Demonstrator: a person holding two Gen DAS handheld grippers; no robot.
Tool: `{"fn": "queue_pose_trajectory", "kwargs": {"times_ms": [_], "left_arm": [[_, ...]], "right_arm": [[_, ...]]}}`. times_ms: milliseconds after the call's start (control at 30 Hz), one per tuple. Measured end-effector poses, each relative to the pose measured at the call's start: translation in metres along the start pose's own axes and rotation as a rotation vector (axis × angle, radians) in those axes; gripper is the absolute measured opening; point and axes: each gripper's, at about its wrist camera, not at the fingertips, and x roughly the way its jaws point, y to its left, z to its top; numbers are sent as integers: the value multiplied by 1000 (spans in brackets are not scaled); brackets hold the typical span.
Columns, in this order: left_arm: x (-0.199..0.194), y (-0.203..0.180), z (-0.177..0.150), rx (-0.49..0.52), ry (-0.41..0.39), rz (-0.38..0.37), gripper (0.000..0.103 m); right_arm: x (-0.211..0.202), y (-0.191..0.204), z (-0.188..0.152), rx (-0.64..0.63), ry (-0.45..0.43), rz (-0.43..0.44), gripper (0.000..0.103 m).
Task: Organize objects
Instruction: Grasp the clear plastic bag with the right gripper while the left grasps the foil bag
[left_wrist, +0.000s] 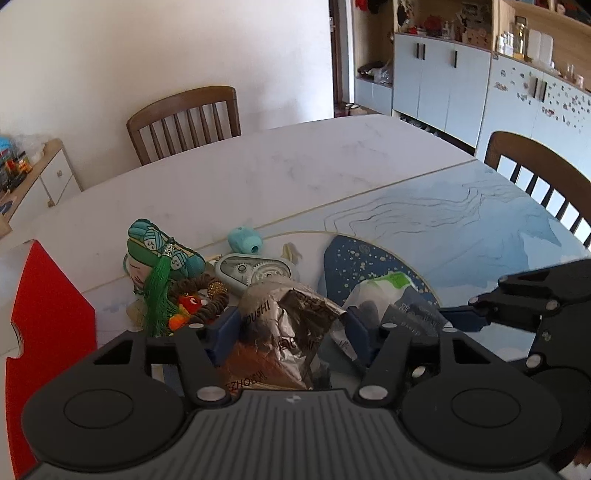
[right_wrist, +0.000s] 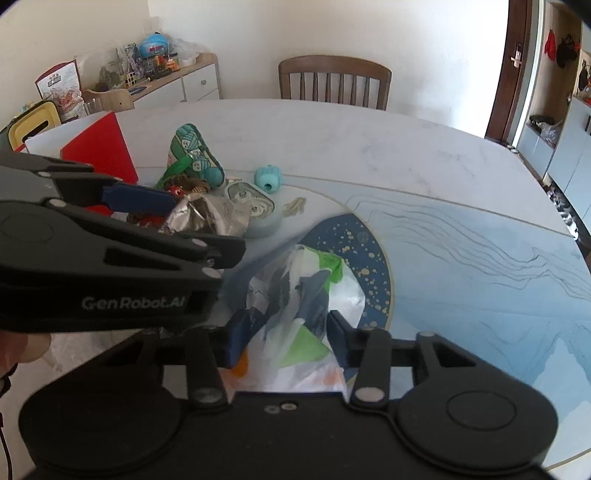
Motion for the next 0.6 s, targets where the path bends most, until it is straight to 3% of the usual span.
{"fn": "queue_pose_trajectory", "kwargs": {"times_ms": [300, 600], "left_arm": [[-3, 2, -1, 14, 2, 39, 39], [-27, 13, -6, -47, -5, 26, 36]], "right_arm": [[-5, -7, 1, 23, 4, 9, 29], [-27, -8, 6, 15, -17, 9, 24]]}}
